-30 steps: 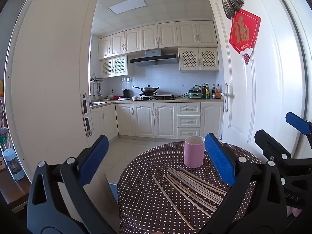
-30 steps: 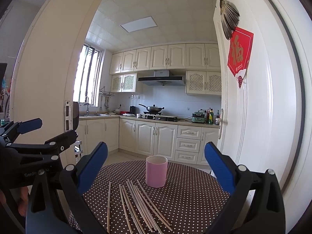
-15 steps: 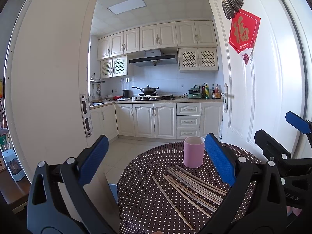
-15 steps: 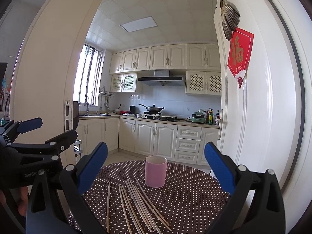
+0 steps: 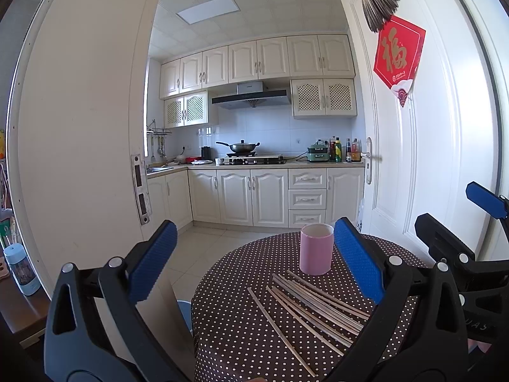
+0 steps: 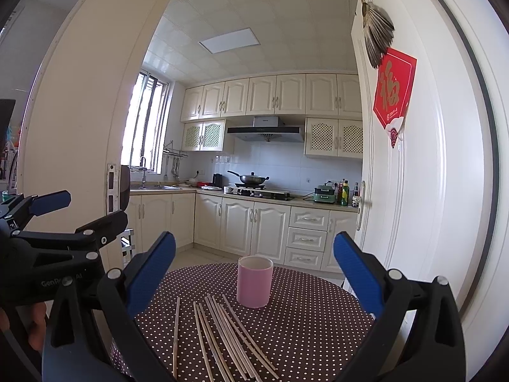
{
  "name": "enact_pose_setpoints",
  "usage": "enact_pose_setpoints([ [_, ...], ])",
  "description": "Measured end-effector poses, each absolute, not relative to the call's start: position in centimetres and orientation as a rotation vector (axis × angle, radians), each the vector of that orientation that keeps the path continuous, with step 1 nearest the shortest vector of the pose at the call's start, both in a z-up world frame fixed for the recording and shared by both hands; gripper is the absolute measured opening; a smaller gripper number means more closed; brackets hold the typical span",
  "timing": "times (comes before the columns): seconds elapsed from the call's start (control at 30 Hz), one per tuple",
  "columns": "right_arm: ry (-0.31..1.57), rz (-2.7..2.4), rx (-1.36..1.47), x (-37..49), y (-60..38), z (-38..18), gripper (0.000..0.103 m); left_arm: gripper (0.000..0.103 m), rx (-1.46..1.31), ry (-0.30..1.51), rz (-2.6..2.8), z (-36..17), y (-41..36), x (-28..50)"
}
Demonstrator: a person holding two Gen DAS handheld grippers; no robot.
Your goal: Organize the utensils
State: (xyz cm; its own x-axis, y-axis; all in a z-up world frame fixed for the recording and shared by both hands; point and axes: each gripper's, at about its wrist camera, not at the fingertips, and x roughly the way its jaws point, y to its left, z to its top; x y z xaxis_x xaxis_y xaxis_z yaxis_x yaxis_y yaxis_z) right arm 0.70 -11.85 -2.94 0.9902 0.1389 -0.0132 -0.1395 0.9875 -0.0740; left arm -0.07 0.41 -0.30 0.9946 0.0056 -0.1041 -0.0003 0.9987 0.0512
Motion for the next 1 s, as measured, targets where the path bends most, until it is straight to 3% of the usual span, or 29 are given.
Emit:
enact_pose_setpoints([
  [1.0, 0.005, 0.12, -0.075, 2.0, -12.1, -1.5, 0.096, 0.097, 0.058, 0.11, -0.014, 1.6, 0.1, 1.4],
])
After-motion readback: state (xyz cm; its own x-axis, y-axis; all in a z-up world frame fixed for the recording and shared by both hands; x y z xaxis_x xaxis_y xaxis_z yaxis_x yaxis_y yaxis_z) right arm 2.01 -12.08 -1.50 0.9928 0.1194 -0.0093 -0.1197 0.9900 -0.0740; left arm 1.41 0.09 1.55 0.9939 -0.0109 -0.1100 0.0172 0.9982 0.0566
